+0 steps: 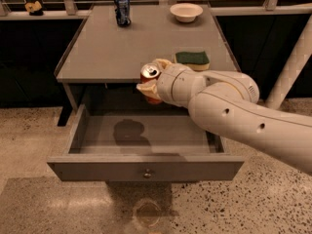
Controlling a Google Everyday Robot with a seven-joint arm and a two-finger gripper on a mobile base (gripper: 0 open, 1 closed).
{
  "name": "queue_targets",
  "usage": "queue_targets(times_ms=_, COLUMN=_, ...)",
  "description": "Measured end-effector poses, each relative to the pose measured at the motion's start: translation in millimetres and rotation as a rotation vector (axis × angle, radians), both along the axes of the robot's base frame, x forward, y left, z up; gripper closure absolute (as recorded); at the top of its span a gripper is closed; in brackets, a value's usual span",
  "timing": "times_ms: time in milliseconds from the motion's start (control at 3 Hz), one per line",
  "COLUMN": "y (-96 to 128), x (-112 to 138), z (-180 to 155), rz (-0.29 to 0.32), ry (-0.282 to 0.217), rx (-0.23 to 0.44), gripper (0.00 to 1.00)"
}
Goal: Place coke can into top drawer
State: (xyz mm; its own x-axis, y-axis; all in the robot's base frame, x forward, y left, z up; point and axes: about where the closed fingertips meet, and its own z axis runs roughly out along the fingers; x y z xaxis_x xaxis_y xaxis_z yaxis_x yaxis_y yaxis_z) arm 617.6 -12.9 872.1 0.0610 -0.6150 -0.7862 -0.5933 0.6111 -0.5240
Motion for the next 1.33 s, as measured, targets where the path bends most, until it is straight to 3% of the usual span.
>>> queue_targets(times_ms=333, y=9.2, x=16.2, z=-24.9, rz=0.008, ry=0.046, rx=0.066, gripper=1.00)
queue_targets(times_ms=667, y=9.7, x=15.9, z=-24.9, rz=0.009, ry=0.047, rx=0.066, gripper=1.00)
queue_targets(times_ms=1000, y=7.4, x=2.2, z=-54.8, rz=-0.007, ry=0.116, rx=0.105, gripper=1.00)
queue_targets(times_ms=1333, y=6.1, x=-21.2, z=-101.7, rz=-0.034, ry=0.218, rx=0.172, gripper=1.00)
